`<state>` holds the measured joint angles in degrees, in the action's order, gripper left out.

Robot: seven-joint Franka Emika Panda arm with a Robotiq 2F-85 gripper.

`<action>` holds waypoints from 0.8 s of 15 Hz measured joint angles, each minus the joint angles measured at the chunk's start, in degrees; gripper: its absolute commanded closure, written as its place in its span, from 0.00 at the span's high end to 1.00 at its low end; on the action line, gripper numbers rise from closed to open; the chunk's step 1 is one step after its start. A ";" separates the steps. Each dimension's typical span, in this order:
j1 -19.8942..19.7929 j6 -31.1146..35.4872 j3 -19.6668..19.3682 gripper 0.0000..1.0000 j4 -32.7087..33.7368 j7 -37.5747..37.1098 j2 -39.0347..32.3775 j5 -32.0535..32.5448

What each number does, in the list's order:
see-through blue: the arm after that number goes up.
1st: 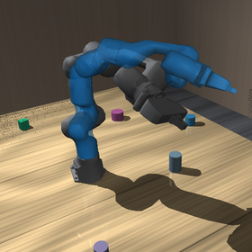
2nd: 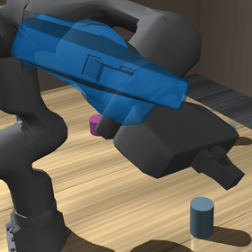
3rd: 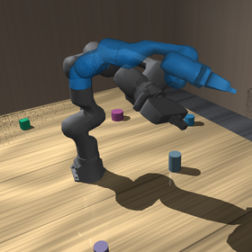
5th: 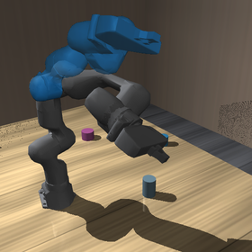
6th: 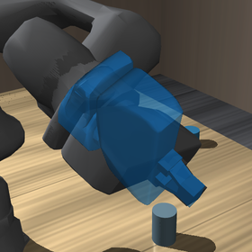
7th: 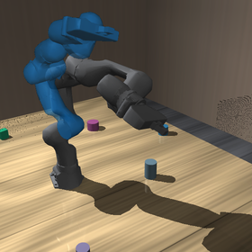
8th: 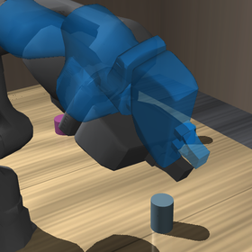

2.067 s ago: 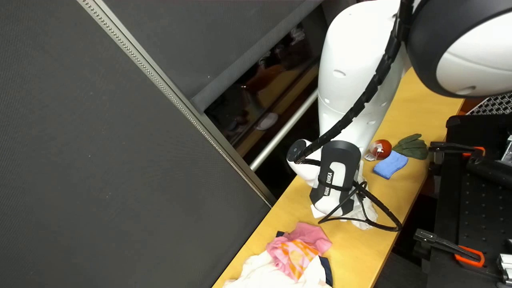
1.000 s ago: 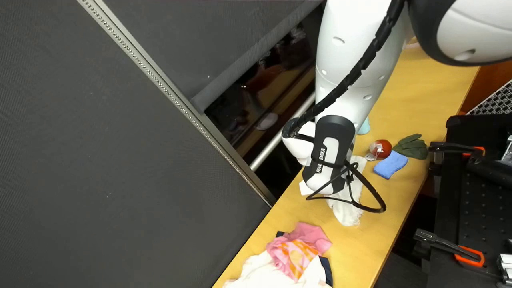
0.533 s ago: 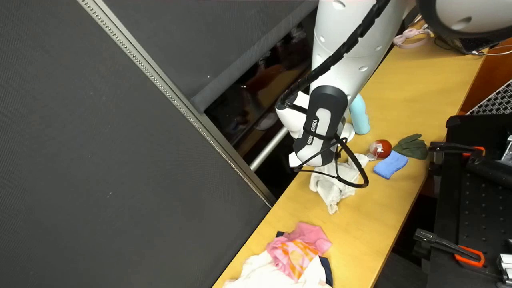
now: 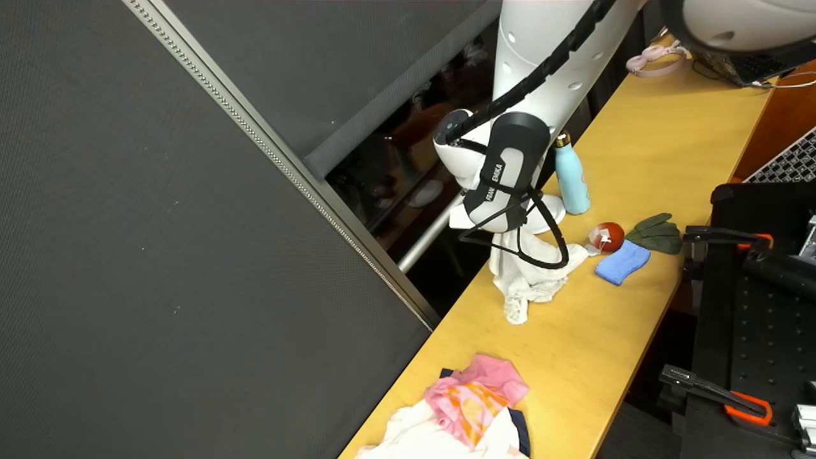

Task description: Unfold the white towel and then fold it again

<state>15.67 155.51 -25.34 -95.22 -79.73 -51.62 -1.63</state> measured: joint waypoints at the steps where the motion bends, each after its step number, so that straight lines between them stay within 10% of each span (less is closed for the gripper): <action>1: 0.18 0.00 -1.01 0.01 0.41 -1.91 -0.05 0.66; 12: 5.35 -8.65 -7.49 0.01 11.25 -22.31 -1.13 12.25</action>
<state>21.02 146.86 -32.84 -83.97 -102.04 -52.74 10.62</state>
